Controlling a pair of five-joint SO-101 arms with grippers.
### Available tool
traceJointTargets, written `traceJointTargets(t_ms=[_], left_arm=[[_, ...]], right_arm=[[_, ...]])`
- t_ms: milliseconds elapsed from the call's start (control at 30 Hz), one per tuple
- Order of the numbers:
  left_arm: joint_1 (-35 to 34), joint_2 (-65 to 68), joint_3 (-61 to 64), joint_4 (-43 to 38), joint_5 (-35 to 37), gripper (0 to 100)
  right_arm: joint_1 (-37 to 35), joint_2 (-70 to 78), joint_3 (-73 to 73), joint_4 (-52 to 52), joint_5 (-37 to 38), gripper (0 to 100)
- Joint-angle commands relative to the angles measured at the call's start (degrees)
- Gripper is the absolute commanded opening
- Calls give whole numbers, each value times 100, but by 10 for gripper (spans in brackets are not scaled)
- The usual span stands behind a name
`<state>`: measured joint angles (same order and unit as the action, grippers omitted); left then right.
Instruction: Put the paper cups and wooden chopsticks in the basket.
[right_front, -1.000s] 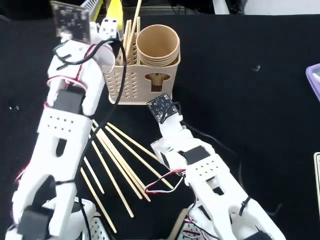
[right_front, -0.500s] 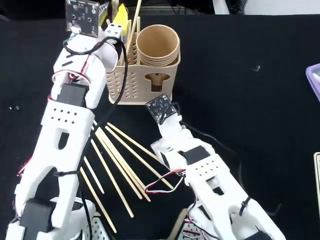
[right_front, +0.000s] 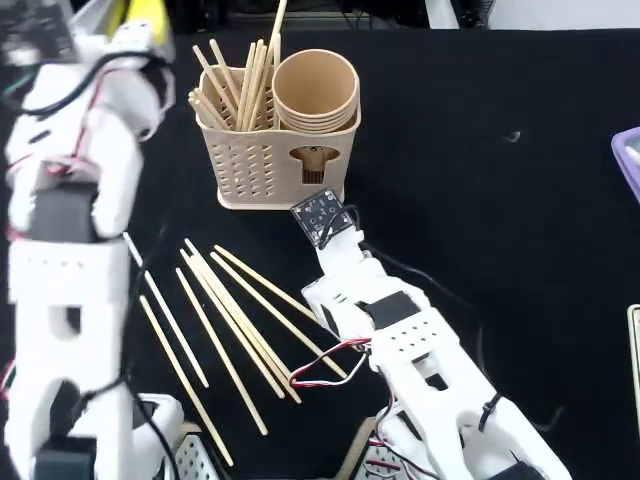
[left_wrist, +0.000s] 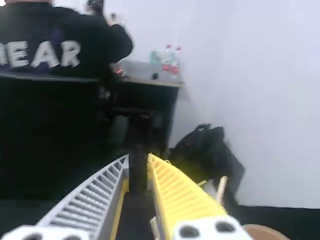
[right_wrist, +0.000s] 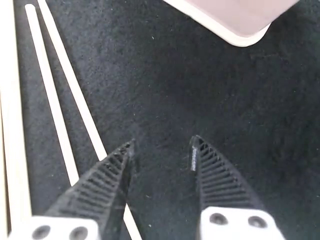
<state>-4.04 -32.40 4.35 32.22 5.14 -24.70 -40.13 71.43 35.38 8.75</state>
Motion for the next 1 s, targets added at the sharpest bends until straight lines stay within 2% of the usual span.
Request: traceJointTargets(t_ms=[0, 100, 200, 367, 433, 533, 700, 833, 967], left_arm=[[-822, -1073, 242, 1600, 35, 73], [-1385, -1732, 1358, 2620, 35, 96], [-1877, -2356, 2985, 2910, 35, 116], [-2721, -3349, 5684, 2145, -484, 124], [-2888, -3692, 6545, 1749, -756, 124], [-2923, -4185, 7512, 1319, -914, 124], [-2897, -4888, 8259, 1196, -659, 124], [-2738, -5363, 8558, 1380, -255, 124], [-2571, -5767, 8734, 1530, -316, 124]], right_arm=[[-79, -171, -101, 88, 79, 173], [-264, -145, -303, 466, 88, 174], [-844, -145, -382, 756, 97, 174], [-1407, 154, -435, 774, 387, 175], [-1415, 602, -629, 782, 404, 182], [-1415, 1473, -1068, 818, 404, 244], [-1310, 2457, -1622, 809, 668, 271], [-1336, 2651, -1666, 774, 730, 268], [-1292, 2633, -1684, 809, 695, 268]])
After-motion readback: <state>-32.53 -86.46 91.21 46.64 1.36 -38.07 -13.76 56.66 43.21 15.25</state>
